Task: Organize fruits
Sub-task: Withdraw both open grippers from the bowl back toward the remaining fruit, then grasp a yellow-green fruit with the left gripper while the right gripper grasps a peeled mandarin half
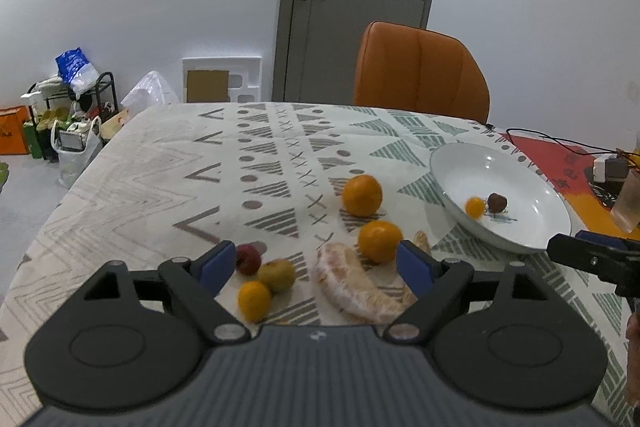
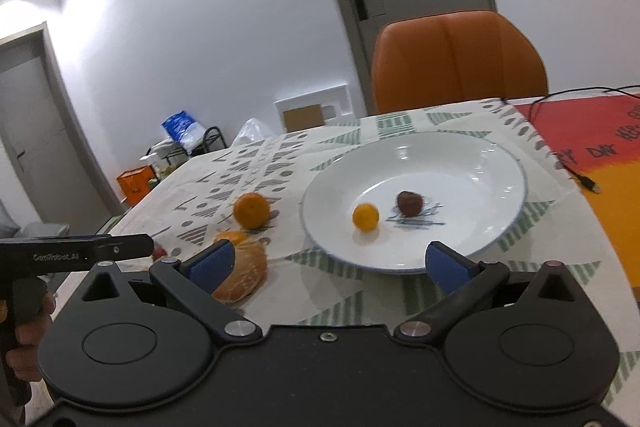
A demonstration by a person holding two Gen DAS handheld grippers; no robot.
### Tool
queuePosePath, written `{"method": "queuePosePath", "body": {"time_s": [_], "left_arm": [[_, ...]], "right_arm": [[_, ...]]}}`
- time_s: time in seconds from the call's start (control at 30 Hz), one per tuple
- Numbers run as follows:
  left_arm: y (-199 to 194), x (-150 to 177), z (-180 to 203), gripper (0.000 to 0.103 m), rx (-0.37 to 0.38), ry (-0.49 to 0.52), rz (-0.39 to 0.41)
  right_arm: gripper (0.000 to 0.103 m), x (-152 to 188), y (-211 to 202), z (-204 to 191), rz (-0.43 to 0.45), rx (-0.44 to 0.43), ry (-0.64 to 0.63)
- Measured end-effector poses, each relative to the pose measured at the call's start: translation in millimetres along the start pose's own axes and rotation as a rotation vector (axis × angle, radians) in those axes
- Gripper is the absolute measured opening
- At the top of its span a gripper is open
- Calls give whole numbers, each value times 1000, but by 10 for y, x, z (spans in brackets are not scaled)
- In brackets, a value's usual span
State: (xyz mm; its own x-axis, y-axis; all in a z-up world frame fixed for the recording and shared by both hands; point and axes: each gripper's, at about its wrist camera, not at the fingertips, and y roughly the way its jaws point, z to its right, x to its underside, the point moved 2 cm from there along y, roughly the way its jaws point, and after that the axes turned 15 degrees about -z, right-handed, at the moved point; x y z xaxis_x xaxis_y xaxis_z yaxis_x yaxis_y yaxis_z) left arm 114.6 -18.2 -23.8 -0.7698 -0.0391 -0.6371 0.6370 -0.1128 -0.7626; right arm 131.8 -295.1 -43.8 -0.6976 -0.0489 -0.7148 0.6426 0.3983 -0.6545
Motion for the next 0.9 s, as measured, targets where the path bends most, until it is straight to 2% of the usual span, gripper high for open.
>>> {"method": "queuePosePath", "body": {"time_s": [0.57, 0.83, 0.9], "left_arm": [[35, 352, -289, 83, 4, -74, -34], [101, 414, -295, 76, 31, -73, -39], [132, 413, -285, 70, 41, -69, -43]], "right_arm": [[103, 53, 277, -337, -94, -60, -68], [103, 65, 371, -415, -124, -63, -86], [103, 72, 380, -436, -127, -64, -88]]}}
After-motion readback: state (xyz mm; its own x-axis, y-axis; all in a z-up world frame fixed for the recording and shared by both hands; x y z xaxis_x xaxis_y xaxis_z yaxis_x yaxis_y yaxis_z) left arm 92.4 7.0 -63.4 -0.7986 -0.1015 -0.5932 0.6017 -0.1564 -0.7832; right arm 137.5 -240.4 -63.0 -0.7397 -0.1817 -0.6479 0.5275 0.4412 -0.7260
